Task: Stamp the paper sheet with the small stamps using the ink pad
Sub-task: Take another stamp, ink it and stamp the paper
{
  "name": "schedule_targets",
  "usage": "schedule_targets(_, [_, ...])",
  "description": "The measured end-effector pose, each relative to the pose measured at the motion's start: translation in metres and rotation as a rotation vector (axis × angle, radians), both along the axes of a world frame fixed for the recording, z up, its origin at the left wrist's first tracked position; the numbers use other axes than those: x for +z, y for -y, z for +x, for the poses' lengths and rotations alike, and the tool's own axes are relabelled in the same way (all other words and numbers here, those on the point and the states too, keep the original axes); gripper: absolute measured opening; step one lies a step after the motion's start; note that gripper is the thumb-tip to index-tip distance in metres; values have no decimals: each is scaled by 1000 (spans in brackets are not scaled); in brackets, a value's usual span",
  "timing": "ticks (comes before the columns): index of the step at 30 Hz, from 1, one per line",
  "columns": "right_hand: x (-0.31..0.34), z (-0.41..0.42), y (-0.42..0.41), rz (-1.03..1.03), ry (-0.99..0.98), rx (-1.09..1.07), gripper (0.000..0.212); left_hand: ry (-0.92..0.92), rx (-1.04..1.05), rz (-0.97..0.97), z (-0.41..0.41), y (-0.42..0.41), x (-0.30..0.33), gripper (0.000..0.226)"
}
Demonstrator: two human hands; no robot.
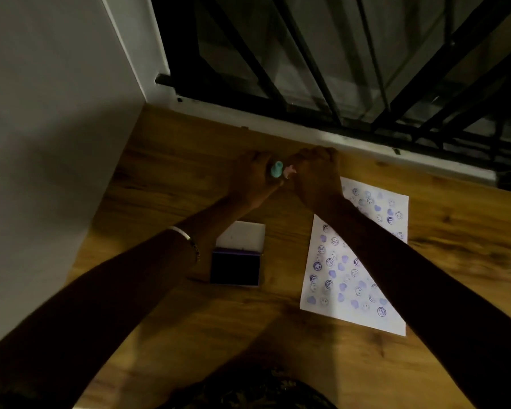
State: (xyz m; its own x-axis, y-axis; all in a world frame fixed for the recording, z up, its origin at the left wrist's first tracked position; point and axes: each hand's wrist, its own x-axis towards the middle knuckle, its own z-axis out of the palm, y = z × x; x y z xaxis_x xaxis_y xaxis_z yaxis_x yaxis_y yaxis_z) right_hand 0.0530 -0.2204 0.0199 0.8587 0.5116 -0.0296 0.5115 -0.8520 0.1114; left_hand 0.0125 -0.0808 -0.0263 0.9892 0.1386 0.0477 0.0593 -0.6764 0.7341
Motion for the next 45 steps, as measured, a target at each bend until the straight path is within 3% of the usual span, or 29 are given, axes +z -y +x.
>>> schedule_targets(4, [-6, 8, -1, -37, -27, -8, 27, -10, 52, 11, 10, 2, -7, 57])
schedule_targets(10, [-13, 8, 1, -31, -34, -9, 25, 29, 36, 67, 13, -1, -14, 35])
schedule_targets(20, [3, -44, 10, 446, 46, -61, 57, -60, 113, -366, -35, -1, 8, 27])
schedule_targets(23, [4, -80, 0, 449, 27, 11, 49, -27, 89, -427, -67, 1, 13, 23])
schedule_targets(27, [3, -117, -6, 669, -204, 53, 27, -10, 112, -329, -110, 2, 15, 21])
schedule_targets(32, [-2, -155, -5, 746, -285, 37, 20, 43, 55, -291, -157, 4, 8, 26])
schedule_targets(35, [-3, -173, -5, 741, -267, 78, 23, 64, 2, -204, -176, 3, 9, 21])
schedule_targets(40, [-4, -185, -2, 778, -248, 141, 12, 16, -17, -228, -194, -1, 6, 20])
schedule_targets(45, [-6, -189, 6, 672, -130, 152, 18, -14, 257, -398, -208, -14, -5, 15])
